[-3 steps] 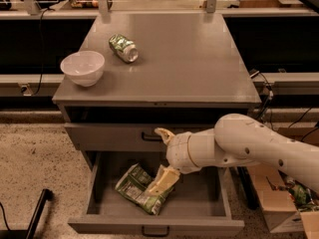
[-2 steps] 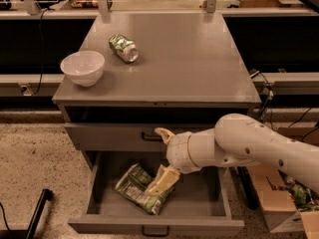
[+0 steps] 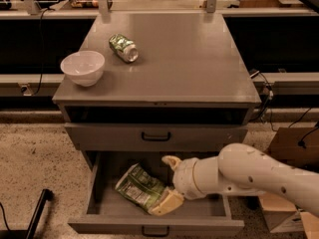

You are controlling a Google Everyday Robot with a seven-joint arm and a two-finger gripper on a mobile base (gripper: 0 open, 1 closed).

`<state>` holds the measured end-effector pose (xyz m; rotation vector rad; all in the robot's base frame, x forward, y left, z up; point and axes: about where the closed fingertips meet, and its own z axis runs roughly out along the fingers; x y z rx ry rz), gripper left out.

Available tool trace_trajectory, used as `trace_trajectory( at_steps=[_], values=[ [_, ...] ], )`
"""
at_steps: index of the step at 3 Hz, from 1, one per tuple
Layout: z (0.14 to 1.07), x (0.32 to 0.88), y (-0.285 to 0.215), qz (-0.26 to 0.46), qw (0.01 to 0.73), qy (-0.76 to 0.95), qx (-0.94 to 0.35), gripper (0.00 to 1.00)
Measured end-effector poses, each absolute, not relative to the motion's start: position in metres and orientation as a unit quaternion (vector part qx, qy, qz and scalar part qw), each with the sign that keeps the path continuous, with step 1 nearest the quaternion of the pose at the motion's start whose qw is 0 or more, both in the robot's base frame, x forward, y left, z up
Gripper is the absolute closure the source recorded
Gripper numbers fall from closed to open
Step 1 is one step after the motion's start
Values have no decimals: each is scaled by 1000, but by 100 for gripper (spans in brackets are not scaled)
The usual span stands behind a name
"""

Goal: Pick green jalapeno chip bag from middle drawer and place on counter

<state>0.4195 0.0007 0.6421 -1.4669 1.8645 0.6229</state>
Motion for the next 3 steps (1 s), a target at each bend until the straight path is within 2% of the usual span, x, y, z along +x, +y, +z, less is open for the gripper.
trace_trajectory(
  at_steps=[1, 2, 3],
  values=[
    [603, 412, -10, 237, 320, 740, -542, 15],
    [567, 422, 1, 228, 323, 746, -536, 25],
    [568, 428, 1, 222, 330, 747, -532, 7]
  ],
)
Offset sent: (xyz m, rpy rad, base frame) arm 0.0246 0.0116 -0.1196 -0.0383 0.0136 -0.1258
